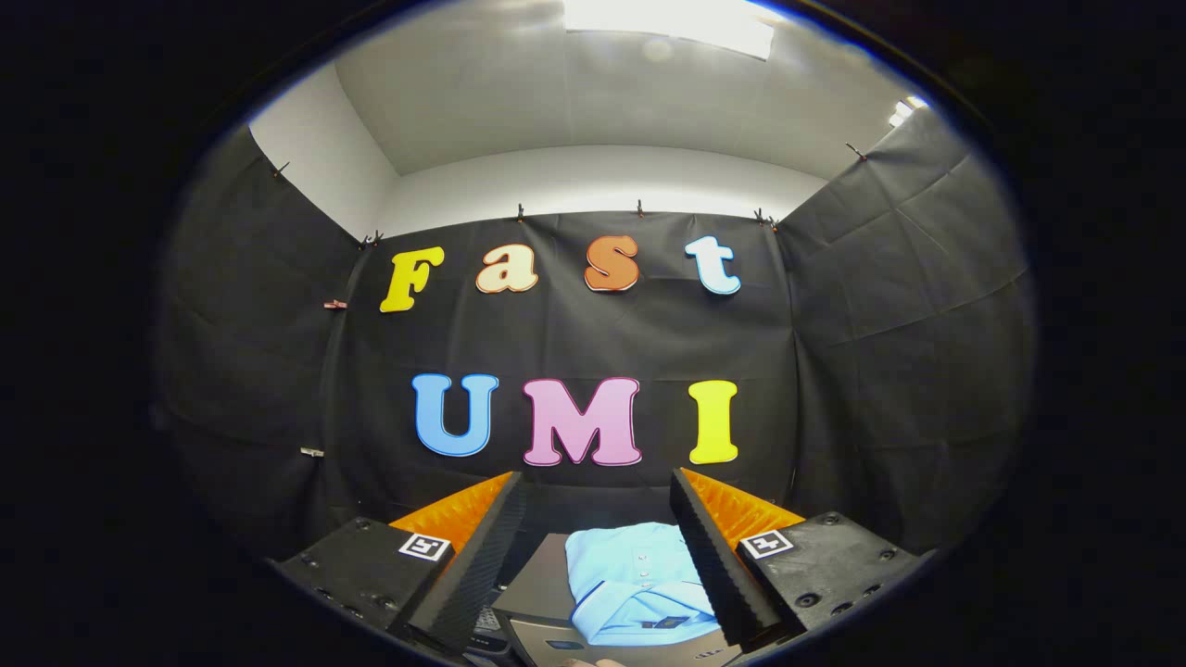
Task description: Put the clothes into the washing machine and then close the washing machine lid.
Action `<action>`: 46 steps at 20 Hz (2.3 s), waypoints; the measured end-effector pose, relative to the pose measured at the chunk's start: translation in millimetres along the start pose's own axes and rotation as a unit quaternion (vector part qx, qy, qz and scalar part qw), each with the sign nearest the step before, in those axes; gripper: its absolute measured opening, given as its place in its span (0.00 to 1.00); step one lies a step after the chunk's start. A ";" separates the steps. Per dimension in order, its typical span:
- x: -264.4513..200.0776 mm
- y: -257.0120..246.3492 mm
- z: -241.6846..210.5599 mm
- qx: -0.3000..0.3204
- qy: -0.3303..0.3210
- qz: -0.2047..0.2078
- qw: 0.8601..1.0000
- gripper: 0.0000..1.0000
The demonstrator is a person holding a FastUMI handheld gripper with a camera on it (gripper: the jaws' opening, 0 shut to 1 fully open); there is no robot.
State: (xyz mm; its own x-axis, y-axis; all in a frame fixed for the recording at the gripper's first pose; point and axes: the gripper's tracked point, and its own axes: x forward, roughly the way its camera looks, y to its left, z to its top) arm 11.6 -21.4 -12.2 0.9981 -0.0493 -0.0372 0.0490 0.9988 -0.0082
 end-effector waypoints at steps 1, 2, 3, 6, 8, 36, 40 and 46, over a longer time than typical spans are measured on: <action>2.4 -0.9 0.7 0.001 0.001 -0.001 1.000 0.98; 6.5 -3.4 0.3 0.002 0.002 -0.002 1.000 0.97; 11.1 -6.2 0.0 0.002 0.005 -0.004 1.000 0.97; 29.7 -20.4 2.0 0.002 0.014 -0.021 1.000 0.98; 41.4 -30.8 0.1 0.006 0.024 -0.034 0.999 0.98; 207.5 -91.1 -228.8 0.023 0.345 -0.084 0.935 0.99; 202.3 -95.9 -265.5 0.021 0.403 -0.089 0.911 0.99; 197.8 -97.0 -297.2 0.021 0.451 -0.088 0.888 0.98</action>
State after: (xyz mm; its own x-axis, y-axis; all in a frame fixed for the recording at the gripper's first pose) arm 193.1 -129.9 -315.8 0.5396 -0.1707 -0.8244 0.2213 0.9736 -0.0567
